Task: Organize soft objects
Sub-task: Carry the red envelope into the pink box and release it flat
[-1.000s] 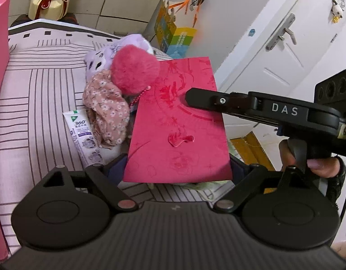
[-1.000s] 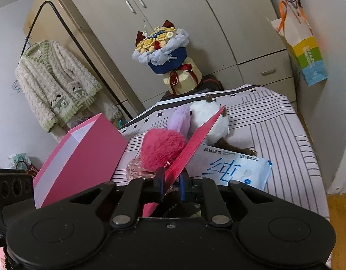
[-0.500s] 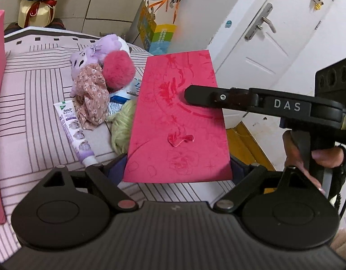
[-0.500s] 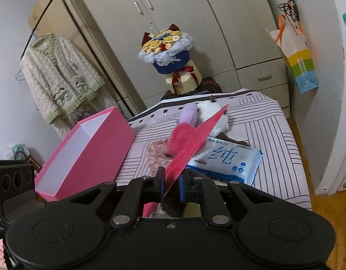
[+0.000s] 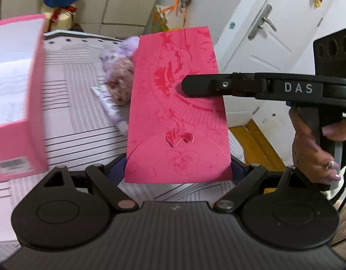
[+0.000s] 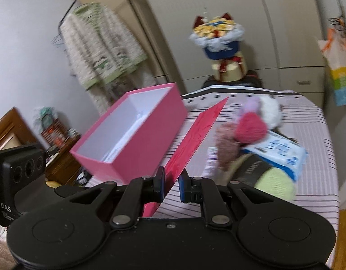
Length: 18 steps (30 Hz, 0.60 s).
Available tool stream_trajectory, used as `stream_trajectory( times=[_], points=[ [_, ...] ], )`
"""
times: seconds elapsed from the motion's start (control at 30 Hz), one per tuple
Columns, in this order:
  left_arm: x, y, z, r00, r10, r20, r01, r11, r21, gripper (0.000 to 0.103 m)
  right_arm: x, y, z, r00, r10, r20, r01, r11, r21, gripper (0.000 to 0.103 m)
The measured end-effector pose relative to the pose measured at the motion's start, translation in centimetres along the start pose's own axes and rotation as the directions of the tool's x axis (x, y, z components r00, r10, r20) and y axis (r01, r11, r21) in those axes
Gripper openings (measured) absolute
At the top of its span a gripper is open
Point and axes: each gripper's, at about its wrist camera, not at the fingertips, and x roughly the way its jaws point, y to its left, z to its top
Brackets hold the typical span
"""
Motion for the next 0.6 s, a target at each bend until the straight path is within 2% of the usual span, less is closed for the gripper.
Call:
stream_trajectory(
  times=[0.17,0.33,0.6],
  points=[
    [-3.6,1.5,0.0,0.997,0.054,0.053,-0.053,0.998,-0.016,0.089,1.6,2.8,1.9,0.998,0.066,-0.019,-0.067,0.997,-0.041,0.016],
    [-6.5,3.8,1.1,0.987,0.125,0.099,-0.122,0.992,-0.036,0.089,4.4,5.9,4.6,0.992,0.122,-0.034,-0.125,0.986,-0.107,0.016],
    [-8.6,8.7,3.7,0.954,0.268,0.134,-0.259,0.963,-0.077,0.089,11.2,8.4,9.9,0.966,0.227,-0.127,-0.241,0.964,-0.112,0.016]
  ],
)
